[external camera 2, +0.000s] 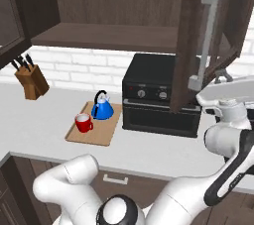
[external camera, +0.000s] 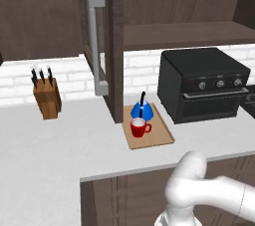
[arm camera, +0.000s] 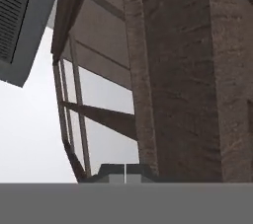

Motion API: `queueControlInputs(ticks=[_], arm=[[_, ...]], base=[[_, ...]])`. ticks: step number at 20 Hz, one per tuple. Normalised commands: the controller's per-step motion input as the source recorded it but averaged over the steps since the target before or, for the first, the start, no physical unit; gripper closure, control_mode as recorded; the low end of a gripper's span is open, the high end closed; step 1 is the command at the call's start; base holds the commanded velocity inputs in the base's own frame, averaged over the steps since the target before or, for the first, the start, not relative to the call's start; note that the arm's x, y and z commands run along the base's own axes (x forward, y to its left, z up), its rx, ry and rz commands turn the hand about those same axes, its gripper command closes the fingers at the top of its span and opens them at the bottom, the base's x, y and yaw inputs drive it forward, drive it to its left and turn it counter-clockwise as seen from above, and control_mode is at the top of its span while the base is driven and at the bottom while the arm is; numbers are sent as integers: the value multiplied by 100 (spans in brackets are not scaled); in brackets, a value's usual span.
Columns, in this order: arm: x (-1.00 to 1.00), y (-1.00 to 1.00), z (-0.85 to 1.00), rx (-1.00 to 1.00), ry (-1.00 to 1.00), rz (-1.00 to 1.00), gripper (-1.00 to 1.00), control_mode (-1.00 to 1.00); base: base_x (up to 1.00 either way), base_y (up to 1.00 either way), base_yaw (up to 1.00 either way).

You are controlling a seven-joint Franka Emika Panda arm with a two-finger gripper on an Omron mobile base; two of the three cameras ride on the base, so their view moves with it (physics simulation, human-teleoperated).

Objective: Pick the kettle from the counter and place it on the tray. Then pick the mug from the cabinet and place it on the tray. Then close the cabinet doors.

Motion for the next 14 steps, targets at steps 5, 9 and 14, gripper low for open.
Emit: queueControlInputs(ticks=[5, 9, 14], arm=[[-8, 100, 69, -26, 24, -14, 100, -100], [0, 100, 67, -26, 23, -12, 100, -100], [0, 100, 47, -26, 31, -13, 100, -100]], base=[[0, 0, 0], [0, 0, 0], [0, 0, 0]])
